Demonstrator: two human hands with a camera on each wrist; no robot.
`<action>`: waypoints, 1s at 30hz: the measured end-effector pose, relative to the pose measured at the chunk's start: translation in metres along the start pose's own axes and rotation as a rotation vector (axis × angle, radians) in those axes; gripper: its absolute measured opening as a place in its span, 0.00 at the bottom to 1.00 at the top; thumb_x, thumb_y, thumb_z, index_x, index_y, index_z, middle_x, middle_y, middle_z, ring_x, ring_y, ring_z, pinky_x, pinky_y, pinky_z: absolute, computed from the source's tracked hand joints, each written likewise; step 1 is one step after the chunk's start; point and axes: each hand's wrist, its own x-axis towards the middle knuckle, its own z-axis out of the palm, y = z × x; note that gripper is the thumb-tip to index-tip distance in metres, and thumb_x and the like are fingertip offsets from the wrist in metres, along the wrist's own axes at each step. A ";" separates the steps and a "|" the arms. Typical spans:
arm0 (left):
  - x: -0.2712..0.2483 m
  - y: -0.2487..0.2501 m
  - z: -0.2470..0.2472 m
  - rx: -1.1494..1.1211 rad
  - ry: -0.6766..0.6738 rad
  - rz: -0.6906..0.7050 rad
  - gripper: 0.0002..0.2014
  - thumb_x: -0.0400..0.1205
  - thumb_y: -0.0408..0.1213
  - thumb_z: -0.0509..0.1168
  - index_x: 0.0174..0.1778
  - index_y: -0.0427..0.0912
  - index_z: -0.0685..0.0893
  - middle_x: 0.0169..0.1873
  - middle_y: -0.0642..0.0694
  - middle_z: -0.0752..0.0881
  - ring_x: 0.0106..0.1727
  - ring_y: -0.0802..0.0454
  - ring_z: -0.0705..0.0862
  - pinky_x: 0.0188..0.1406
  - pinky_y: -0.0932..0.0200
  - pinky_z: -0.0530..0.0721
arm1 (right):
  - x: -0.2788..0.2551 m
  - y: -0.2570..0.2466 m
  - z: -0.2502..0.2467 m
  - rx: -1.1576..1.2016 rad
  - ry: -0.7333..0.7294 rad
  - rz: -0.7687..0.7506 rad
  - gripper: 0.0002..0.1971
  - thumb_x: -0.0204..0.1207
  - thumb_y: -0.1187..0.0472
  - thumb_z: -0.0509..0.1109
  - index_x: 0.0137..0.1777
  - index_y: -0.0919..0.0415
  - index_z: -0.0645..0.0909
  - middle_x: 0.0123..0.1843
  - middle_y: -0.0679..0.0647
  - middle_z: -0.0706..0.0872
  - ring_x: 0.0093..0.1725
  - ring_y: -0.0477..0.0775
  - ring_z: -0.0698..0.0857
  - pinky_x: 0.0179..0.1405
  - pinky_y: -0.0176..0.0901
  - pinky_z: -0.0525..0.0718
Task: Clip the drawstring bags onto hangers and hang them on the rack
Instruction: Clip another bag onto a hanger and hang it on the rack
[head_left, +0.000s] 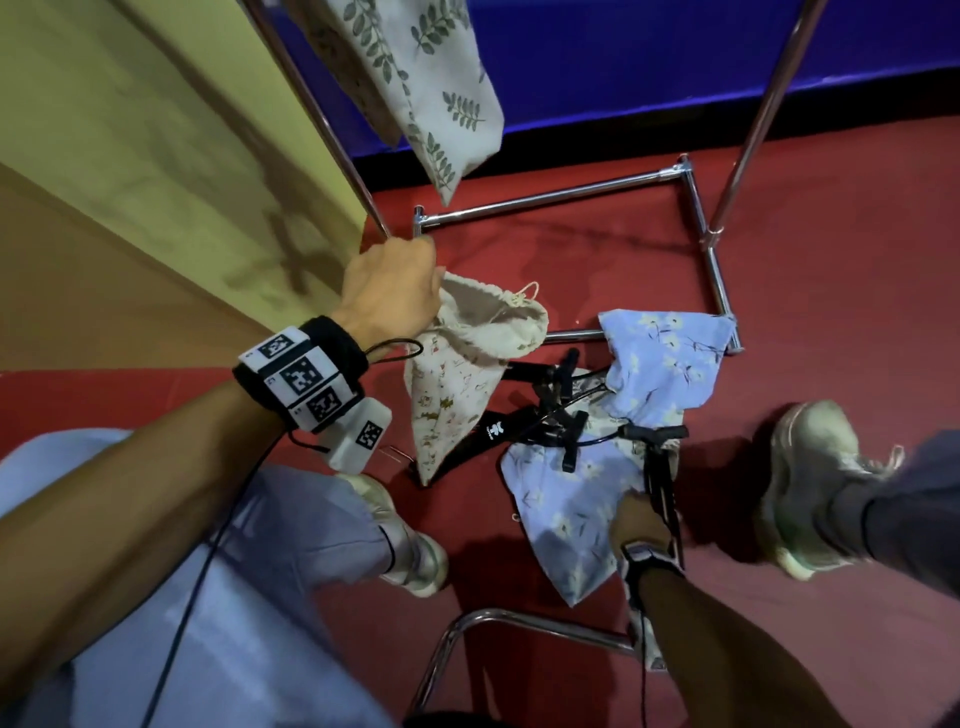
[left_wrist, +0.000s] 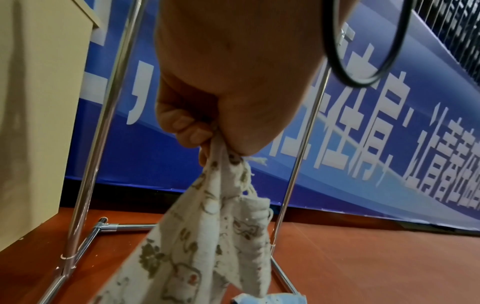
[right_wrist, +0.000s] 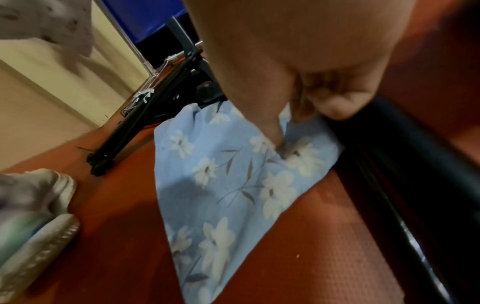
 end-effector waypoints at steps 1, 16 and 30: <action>0.000 0.003 0.002 0.007 -0.007 0.004 0.12 0.89 0.44 0.58 0.53 0.39 0.80 0.45 0.37 0.87 0.47 0.33 0.86 0.40 0.47 0.78 | -0.001 -0.006 0.001 0.056 0.003 -0.017 0.21 0.60 0.67 0.78 0.49 0.81 0.80 0.32 0.71 0.85 0.24 0.65 0.87 0.18 0.50 0.86; 0.004 0.023 0.008 0.002 -0.022 0.057 0.11 0.89 0.44 0.59 0.45 0.40 0.74 0.37 0.40 0.82 0.41 0.34 0.85 0.39 0.44 0.84 | -0.008 -0.010 -0.021 -0.223 0.016 0.019 0.27 0.89 0.55 0.60 0.82 0.71 0.64 0.76 0.63 0.79 0.72 0.61 0.83 0.63 0.51 0.84; 0.005 0.033 0.004 0.008 -0.018 0.104 0.10 0.89 0.41 0.59 0.48 0.38 0.78 0.35 0.42 0.79 0.41 0.33 0.86 0.38 0.45 0.82 | -0.027 -0.021 -0.045 -0.037 0.004 -0.139 0.16 0.86 0.53 0.61 0.61 0.63 0.83 0.58 0.62 0.89 0.58 0.65 0.88 0.51 0.50 0.84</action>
